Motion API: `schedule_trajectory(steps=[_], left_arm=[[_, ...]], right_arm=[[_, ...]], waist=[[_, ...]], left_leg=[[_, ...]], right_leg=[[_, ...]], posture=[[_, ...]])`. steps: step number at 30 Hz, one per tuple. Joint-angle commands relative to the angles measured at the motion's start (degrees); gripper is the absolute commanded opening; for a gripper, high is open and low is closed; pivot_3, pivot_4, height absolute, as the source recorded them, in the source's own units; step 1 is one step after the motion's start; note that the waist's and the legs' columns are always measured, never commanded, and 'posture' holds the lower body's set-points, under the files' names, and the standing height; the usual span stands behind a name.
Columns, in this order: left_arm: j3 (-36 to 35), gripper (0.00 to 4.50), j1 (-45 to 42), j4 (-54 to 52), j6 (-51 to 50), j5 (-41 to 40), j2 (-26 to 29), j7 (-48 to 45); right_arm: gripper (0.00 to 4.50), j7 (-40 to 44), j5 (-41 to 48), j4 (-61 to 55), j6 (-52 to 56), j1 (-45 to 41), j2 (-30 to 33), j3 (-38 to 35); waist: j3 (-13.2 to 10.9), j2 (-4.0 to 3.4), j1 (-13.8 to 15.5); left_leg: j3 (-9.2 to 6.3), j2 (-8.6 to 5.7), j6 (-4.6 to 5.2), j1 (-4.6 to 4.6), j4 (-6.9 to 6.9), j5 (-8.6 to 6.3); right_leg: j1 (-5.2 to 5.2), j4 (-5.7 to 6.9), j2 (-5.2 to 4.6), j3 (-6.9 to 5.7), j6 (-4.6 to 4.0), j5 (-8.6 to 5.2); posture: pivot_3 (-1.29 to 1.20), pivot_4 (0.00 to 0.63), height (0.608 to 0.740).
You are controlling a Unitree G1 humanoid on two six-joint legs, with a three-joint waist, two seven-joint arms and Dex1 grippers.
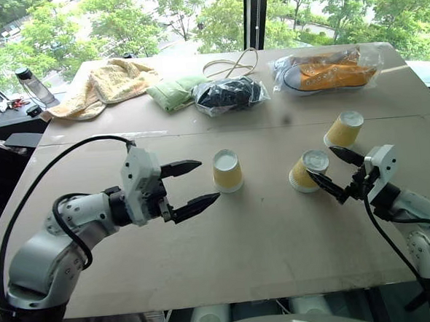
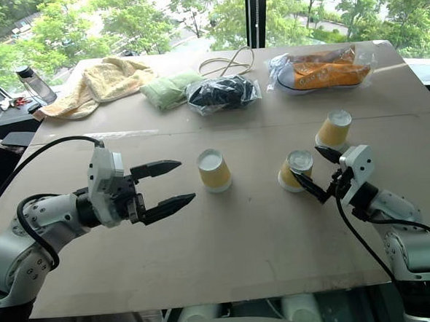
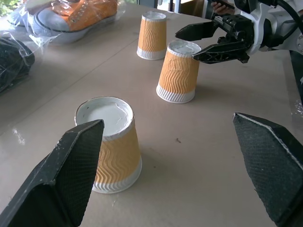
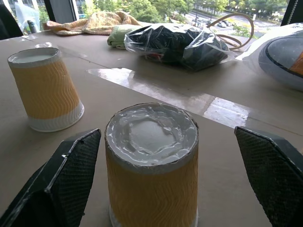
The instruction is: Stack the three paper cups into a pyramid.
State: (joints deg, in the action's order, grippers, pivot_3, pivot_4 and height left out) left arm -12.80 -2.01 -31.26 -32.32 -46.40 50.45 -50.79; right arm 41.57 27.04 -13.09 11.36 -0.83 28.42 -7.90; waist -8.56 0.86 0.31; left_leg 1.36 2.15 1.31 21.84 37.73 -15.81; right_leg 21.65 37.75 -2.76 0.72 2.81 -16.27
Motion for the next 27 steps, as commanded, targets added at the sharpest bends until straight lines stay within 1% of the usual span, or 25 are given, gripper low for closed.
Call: schedule_trajectory(steps=[1,4,8,14,17,20,21,22,24,27], left_arm=[[-3.73,4.46,-0.73,-2.48,-2.35,-3.70,2.77,-2.19],[-4.66,4.46,-0.90,-2.88,-2.37,-5.08,3.37,-4.16],[-6.43,4.46,-1.28,-4.86,-0.96,-8.98,2.59,-7.78],[-7.18,4.46,-0.54,-5.30,-1.54,-8.84,3.82,-10.15],[-7.16,4.50,-0.33,-5.32,-1.16,-8.12,4.19,-10.99],[-7.10,4.50,-0.77,-5.13,-0.86,-7.88,3.82,-10.82],[-6.95,4.50,-0.71,-5.09,-0.84,-7.66,3.83,-10.83],[-7.00,4.50,-0.43,-5.15,-0.83,-7.50,3.88,-10.86],[-7.44,4.50,0.36,-5.20,-0.80,-7.17,4.02,-10.97],[-10.46,4.50,4.06,-3.83,-0.24,-5.36,4.06,-11.54]], right_arm=[[4.50,0.76,0.28,-0.67,-0.40,-0.84,-0.21,0.17],[4.50,1.08,0.23,-0.04,-0.61,-1.20,-0.49,0.45],[4.50,1.41,0.35,0.48,-0.53,-1.60,-0.55,0.51],[4.50,2.51,0.75,0.30,-0.26,-1.63,-0.55,0.67],[3.69,2.96,0.86,0.28,-0.45,-1.68,-0.55,0.70],[2.20,3.61,1.19,0.09,-0.48,-1.48,-0.59,0.63],[1.85,3.80,1.28,0.12,-0.54,-1.54,-0.68,0.64],[1.77,3.89,1.35,0.00,-0.54,-1.52,-0.73,0.67],[1.76,4.37,1.27,-0.16,-0.70,-1.72,-0.64,1.04],[1.76,4.40,-0.25,-0.67,-0.95,-4.10,-1.43,3.83]], waist=[[-0.01,-0.02,-0.06],[-0.01,-0.02,-0.11],[-0.02,-0.02,-0.17],[-0.02,-0.03,-0.45],[-0.02,-0.03,-0.61],[-0.02,-0.02,-0.71],[-0.02,-0.02,-0.74],[-0.02,-0.02,-0.76],[-0.02,-0.02,-0.81],[-0.04,-0.04,-1.28]], left_leg=[[0.00,0.00,0.00,0.00,0.00,0.00],[0.01,0.01,0.00,-0.01,0.00,0.00],[0.01,0.01,0.00,0.00,0.00,0.00],[0.01,0.00,0.00,-0.01,0.00,0.00],[0.02,0.01,0.00,-0.01,0.00,0.00],[0.01,0.01,0.00,-0.01,0.00,0.00],[0.01,0.01,0.00,-0.01,0.00,0.00],[0.01,0.01,0.00,-0.01,0.00,0.00],[0.01,0.01,0.00,-0.01,0.00,0.00],[0.02,0.01,0.00,-0.01,0.00,0.00]], right_leg=[[0.00,0.01,0.00,0.00,0.00,0.00],[0.00,0.01,0.01,0.02,0.00,0.00],[0.00,0.01,0.00,0.02,0.00,0.00],[0.00,0.02,0.01,0.04,-0.01,0.00],[0.00,0.01,0.01,0.04,-0.01,0.00],[0.00,0.01,0.01,0.04,0.00,0.00],[0.00,0.01,0.01,0.04,0.00,0.00],[0.00,0.01,0.01,0.04,0.00,0.00],[0.00,0.01,0.01,0.05,-0.01,0.00],[0.01,0.01,0.01,0.06,0.00,0.00]], posture=[[0.00,0.150,0.740],[0.00,0.150,0.740],[0.00,0.150,0.740],[0.00,0.150,0.740],[0.00,0.150,0.740],[0.00,0.150,0.740],[0.00,0.150,0.740],[0.00,0.150,0.740],[0.00,0.150,0.740],[0.00,0.150,0.740]])
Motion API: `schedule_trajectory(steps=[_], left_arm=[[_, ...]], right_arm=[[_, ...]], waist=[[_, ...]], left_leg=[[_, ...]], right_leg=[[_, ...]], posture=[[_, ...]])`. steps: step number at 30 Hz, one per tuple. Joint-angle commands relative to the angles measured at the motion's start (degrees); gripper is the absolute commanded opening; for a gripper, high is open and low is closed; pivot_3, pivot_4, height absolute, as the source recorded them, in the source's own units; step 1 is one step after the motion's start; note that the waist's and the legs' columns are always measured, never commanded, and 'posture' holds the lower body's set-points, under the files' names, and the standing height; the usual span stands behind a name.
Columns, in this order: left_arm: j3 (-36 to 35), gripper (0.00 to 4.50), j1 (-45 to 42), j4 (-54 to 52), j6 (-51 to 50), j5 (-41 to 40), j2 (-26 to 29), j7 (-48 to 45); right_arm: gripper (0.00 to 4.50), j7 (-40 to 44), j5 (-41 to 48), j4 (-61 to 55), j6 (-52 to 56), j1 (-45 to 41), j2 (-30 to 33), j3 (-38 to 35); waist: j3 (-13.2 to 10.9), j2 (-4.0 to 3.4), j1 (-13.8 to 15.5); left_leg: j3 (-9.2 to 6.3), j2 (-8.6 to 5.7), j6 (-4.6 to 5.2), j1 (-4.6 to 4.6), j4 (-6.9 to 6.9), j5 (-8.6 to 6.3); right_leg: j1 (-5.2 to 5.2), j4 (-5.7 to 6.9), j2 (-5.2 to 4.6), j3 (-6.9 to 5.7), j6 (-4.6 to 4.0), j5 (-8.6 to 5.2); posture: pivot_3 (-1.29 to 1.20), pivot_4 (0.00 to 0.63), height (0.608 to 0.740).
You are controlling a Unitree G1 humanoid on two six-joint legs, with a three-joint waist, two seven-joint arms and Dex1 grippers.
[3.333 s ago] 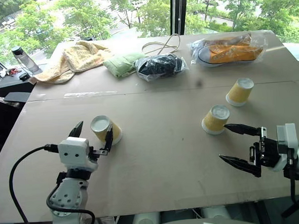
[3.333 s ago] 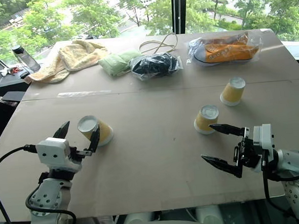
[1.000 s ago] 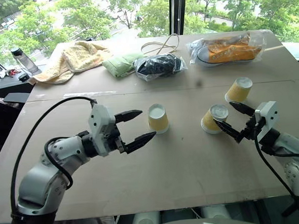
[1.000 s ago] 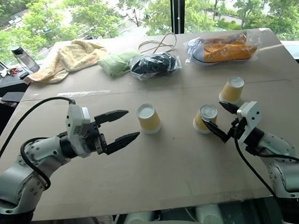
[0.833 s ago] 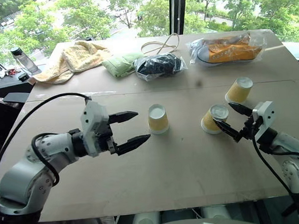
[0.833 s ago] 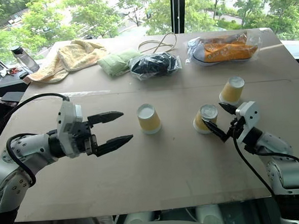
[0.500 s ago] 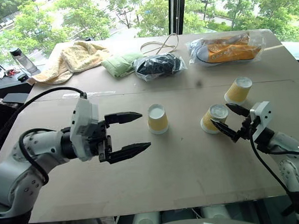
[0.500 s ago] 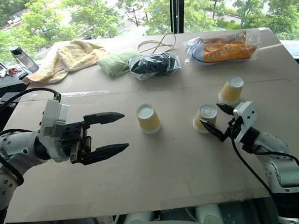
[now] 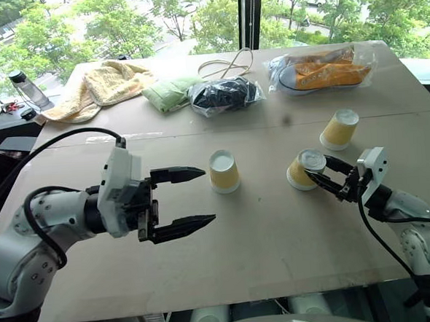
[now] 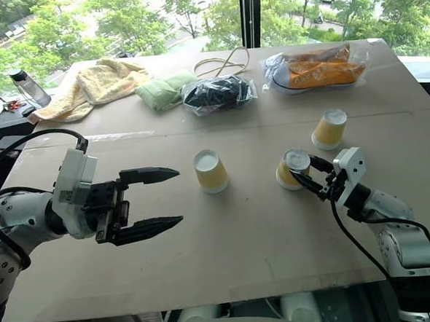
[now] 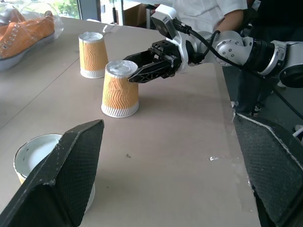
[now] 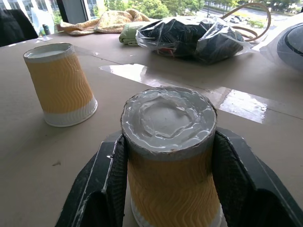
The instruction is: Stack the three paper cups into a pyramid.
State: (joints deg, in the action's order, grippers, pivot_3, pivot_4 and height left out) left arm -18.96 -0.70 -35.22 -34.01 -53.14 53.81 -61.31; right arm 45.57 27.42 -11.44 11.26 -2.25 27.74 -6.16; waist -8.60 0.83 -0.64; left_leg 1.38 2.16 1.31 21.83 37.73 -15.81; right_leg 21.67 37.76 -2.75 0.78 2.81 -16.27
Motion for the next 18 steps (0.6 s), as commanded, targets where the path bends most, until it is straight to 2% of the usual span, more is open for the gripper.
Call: schedule_trajectory(steps=[1,12,18], left_arm=[[-5.50,4.50,4.19,0.59,1.79,2.01,0.55,-1.33],[-13.40,4.50,14.65,2.85,5.48,5.90,-2.49,-2.41],[-13.94,4.50,16.51,2.83,6.83,6.87,-3.89,-2.26]], right_arm=[[1.76,0.27,-1.00,-2.47,-0.58,-3.78,-1.33,3.45],[1.76,0.88,-4.60,1.14,0.49,-13.25,-8.61,14.44],[1.76,1.31,-6.72,3.29,1.36,-15.22,-8.43,16.43]], waist=[[-0.01,-0.01,-0.35],[-0.05,0.01,-0.04],[-0.05,0.03,-0.03]], left_leg=[[0.05,0.01,0.00,-0.04,-0.02,0.00],[-0.01,0.02,-0.01,0.07,-0.07,0.00],[-0.02,0.01,-0.01,0.07,-0.07,0.00]], right_leg=[[0.02,0.02,0.02,0.07,0.00,0.00],[0.11,-0.01,-0.06,0.04,-0.01,0.00],[0.12,-0.01,-0.11,0.04,-0.02,0.00]], posture=[[0.00,0.150,0.740],[0.00,0.150,0.740],[0.00,0.150,0.740]])
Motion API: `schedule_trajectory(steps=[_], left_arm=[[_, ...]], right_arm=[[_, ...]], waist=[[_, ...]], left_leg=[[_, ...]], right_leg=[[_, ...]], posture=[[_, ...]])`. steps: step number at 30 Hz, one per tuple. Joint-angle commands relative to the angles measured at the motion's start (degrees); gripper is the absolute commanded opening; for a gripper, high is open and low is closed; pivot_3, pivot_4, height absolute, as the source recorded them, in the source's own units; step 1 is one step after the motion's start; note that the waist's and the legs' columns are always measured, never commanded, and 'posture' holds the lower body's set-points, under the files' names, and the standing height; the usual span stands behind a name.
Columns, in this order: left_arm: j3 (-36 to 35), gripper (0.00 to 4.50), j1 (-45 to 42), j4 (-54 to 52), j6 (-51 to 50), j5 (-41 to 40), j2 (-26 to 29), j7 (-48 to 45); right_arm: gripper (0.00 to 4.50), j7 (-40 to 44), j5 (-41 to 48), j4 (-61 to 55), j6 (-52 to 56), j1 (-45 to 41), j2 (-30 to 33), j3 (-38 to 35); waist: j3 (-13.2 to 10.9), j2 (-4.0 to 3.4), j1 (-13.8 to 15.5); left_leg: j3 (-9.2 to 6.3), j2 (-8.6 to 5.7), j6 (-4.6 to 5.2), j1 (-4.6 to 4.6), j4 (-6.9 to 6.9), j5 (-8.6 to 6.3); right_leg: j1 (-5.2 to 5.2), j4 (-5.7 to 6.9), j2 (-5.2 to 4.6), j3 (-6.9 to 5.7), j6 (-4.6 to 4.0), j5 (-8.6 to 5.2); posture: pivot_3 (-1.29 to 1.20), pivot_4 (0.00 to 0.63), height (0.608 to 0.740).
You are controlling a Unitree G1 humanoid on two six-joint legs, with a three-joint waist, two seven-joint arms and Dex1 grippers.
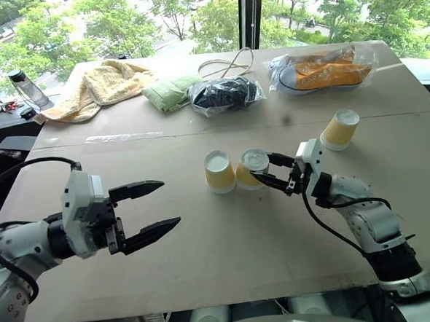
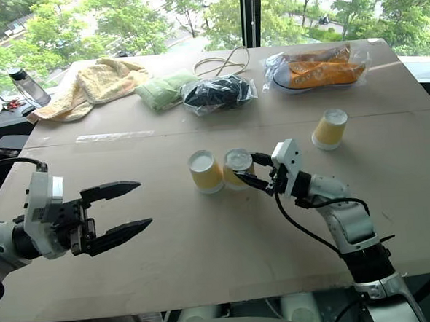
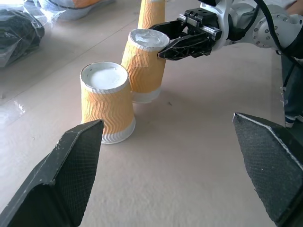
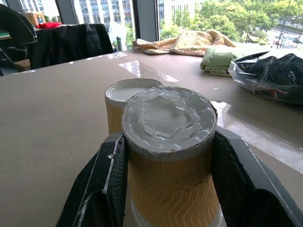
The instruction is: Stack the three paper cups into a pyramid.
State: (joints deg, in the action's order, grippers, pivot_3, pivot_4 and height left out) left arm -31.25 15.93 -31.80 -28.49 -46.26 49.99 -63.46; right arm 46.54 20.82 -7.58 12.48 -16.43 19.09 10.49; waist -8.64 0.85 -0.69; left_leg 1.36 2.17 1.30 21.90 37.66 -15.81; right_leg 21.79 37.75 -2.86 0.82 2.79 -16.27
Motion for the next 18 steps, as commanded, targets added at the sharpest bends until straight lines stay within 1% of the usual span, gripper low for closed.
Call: schedule_trajectory(steps=[1,9,18], left_arm=[[-1.64,4.50,-0.12,-0.59,1.39,0.02,-0.17,-0.02],[-0.76,4.50,-0.82,0.12,2.22,0.68,-0.59,0.20],[-0.65,4.50,-1.59,1.15,2.59,1.19,-0.80,0.16]], right_arm=[[1.76,0.52,-0.18,-0.50,0.62,-1.11,0.41,-0.13],[1.76,1.23,-0.35,-0.19,2.16,-1.64,0.49,0.22],[1.76,0.74,-0.84,0.44,2.98,-3.23,-0.98,0.73]], waist=[[0.00,0.00,0.02],[0.00,0.00,-0.10],[0.00,0.00,-0.13]], left_leg=[[-0.01,0.00,0.00,0.00,0.00,0.00],[0.01,0.00,0.00,-0.02,-0.02,0.00],[0.01,0.00,0.00,-0.01,-0.03,0.00]], right_leg=[[0.00,0.00,0.00,0.00,0.00,0.00],[0.00,0.01,-0.02,0.02,0.00,0.00],[0.00,0.01,-0.02,0.01,0.00,0.00]], posture=[[0.00,0.150,0.740],[0.00,0.150,0.740],[0.00,0.150,0.740]])
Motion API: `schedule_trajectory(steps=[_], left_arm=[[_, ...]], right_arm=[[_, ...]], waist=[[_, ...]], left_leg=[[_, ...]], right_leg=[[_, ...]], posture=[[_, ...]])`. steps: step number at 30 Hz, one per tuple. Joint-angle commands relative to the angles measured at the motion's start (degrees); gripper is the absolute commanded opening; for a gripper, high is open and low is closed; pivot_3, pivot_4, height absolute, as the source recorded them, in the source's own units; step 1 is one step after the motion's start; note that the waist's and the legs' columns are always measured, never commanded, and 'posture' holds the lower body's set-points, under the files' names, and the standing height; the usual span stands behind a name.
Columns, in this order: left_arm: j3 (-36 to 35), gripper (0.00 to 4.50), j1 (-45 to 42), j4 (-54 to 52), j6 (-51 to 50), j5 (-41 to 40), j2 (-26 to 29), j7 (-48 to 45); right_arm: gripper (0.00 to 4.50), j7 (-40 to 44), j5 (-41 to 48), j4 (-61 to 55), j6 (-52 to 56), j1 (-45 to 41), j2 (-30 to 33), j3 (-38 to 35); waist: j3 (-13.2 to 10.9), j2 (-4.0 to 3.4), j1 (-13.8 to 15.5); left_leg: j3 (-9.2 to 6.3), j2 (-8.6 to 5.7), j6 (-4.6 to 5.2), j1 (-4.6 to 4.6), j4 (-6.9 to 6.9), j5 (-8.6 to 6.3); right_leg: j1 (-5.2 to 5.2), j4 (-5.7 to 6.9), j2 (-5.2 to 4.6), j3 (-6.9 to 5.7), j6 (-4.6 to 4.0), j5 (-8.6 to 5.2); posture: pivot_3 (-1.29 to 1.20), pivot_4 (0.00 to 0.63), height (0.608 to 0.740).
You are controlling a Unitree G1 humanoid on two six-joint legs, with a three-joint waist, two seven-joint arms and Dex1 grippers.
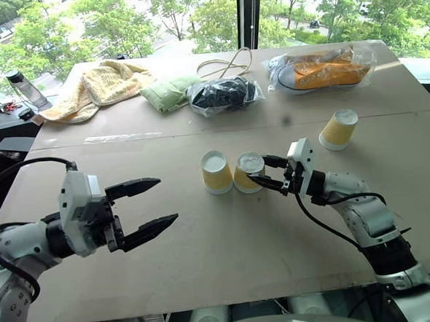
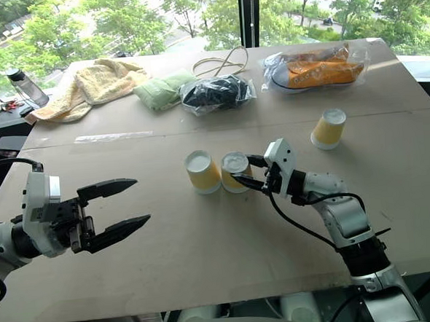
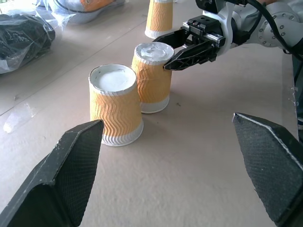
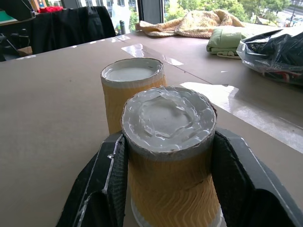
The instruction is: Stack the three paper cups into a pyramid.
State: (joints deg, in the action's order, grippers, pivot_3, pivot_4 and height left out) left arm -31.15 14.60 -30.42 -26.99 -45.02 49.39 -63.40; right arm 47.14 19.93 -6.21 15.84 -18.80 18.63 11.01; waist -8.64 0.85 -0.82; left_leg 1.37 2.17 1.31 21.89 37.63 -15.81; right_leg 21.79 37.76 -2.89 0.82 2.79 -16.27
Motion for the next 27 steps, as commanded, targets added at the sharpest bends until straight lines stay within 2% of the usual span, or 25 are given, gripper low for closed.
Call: schedule_trajectory(steps=[1,5,6,10,15,21,24,27], left_arm=[[-0.85,4.50,-0.28,-0.20,0.98,-0.15,-0.35,0.31],[-0.64,4.50,-0.46,-0.26,0.93,-0.24,-0.51,0.33],[-0.52,4.50,-0.51,-0.17,1.01,-0.11,-0.52,0.27],[-0.18,4.50,-0.78,0.00,1.09,0.02,-0.58,0.28],[0.23,4.50,-1.38,0.21,1.13,0.04,-0.67,0.27],[0.49,4.50,-3.95,-1.32,-0.41,-2.85,-0.51,1.27],[0.62,4.50,-8.77,-3.49,-3.61,-8.46,-0.01,4.92],[2.80,4.50,-13.59,-4.59,-6.19,-10.49,0.95,8.69]], right_arm=[[1.76,0.14,-0.05,-0.72,-0.41,-0.96,-0.70,0.24],[1.76,0.47,0.34,-0.17,1.00,-1.54,-1.18,0.08],[2.77,0.59,0.25,-0.10,1.06,-1.64,-1.14,0.11],[4.43,0.54,0.06,-0.07,1.05,-1.81,-1.15,-0.20],[4.47,0.19,1.05,-1.14,-0.14,-1.16,-0.74,-2.47],[4.47,1.58,7.07,-6.25,0.01,0.81,2.90,-10.41],[4.47,-1.81,7.54,-5.49,-0.33,-0.31,5.83,-17.14],[4.47,-8.17,2.03,1.40,-5.15,-2.12,8.25,-22.26]], waist=[[0.00,0.00,0.00],[0.00,0.00,-0.02],[0.00,0.00,-0.02],[0.00,0.00,-0.02],[0.00,0.00,-0.02],[-0.01,0.00,0.13],[-0.01,0.03,0.22],[-0.01,0.03,0.11]], left_leg=[[0.00,0.00,0.00,0.00,0.00,0.00],[0.00,0.00,0.00,0.00,-0.03,0.00],[0.00,0.00,0.00,0.00,-0.03,0.00],[-0.01,0.00,0.00,0.00,-0.04,0.00],[-0.01,0.00,0.00,0.00,-0.04,0.00],[-0.05,-0.02,0.00,0.05,-0.05,0.00],[-0.08,-0.03,0.00,0.06,-0.05,0.00],[-0.06,-0.06,0.00,0.04,-0.05,0.00]], right_leg=[[0.00,0.00,0.00,0.00,0.00,0.00],[0.01,-0.01,-0.02,0.01,0.00,0.00],[0.01,-0.01,-0.02,0.01,0.00,0.00],[0.01,-0.01,-0.04,0.01,0.00,0.00],[0.01,-0.01,-0.04,0.01,0.00,0.00],[0.01,-0.04,-0.09,-0.03,0.00,0.00],[-0.01,-0.03,-0.13,-0.05,0.01,0.01],[-0.03,-0.02,-0.15,-0.02,0.01,0.01]], posture=[[0.00,0.150,0.740],[0.00,0.150,0.740],[0.00,0.150,0.740],[0.00,0.150,0.740],[0.00,0.150,0.740],[0.00,0.150,0.740],[0.00,0.150,0.740],[0.00,0.150,0.740]])
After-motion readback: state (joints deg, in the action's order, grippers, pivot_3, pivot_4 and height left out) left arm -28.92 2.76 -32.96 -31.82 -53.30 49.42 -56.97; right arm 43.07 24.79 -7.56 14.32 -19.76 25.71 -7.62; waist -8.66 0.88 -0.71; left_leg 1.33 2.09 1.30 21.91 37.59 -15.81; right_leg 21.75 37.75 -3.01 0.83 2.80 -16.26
